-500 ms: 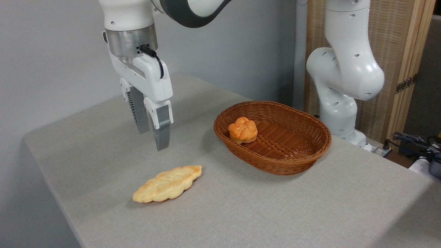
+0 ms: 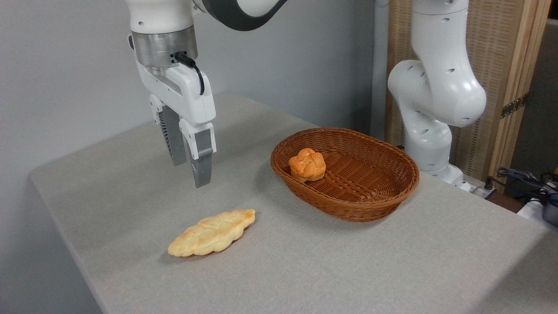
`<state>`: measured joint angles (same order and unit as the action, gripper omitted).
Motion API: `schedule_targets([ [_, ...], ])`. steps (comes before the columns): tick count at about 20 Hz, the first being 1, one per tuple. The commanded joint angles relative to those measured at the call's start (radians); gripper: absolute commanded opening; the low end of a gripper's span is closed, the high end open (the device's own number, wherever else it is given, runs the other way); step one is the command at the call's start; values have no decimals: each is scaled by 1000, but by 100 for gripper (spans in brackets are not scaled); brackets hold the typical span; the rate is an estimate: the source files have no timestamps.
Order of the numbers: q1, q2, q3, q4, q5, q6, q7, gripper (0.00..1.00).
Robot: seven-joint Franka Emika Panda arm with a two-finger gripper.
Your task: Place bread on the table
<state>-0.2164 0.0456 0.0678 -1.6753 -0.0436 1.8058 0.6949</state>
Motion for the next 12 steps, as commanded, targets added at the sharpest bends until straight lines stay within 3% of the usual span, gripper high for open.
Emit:
schedule_targets([
  [1, 0, -1, -8, 5, -24, -28, -1, 100],
  [12, -9, -9, -32, -27, -13, -49, -8, 100],
])
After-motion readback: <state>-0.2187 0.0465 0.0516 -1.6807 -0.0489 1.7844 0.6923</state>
